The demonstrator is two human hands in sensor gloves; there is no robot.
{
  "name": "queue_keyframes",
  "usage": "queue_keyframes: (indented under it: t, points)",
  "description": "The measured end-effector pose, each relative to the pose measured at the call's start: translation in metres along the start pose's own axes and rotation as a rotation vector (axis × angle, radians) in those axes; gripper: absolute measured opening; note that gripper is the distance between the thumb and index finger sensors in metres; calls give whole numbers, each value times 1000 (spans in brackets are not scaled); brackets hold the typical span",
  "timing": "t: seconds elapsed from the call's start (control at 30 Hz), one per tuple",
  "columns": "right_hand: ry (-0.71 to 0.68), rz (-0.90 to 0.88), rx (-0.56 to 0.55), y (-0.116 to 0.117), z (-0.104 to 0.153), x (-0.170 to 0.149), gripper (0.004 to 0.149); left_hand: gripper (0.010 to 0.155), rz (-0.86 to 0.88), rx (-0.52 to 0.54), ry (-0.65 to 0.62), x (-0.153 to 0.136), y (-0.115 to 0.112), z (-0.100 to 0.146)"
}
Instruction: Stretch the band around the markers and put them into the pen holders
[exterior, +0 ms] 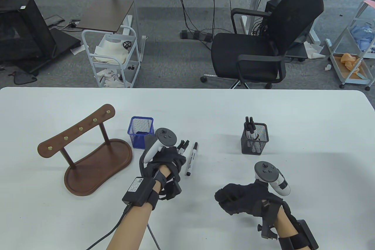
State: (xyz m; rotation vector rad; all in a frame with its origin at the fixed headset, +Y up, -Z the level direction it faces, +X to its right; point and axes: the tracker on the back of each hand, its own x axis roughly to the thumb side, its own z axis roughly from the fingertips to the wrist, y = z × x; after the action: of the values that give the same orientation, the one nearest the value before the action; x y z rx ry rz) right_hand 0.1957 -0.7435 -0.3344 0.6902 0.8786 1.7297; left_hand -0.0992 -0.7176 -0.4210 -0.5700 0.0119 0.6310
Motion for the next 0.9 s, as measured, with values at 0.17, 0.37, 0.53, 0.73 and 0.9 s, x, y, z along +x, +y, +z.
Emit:
queue_keyframes:
  t: [0.17, 0.37, 0.53, 0.73, 0.9]
  points:
    - [6, -4, -17, -3, 2, -1, 55, 48, 22, -58, -57, 10, -2, -3]
    - [4, -3, -23, -4, 3, -1, 55, 48, 8, -75, -68, 19, -3, -14]
    - [5, -3, -25, -4, 3, -1, 55, 48, -4, -41, -43, 22, -3, -24]
    - [5, 0, -28, -5, 3, -1, 55, 48, -2, -6, -11, 22, -6, -38]
    - [6, 1, -27, -5, 3, -1, 54, 62, -11, 6, 8, 23, -11, -45]
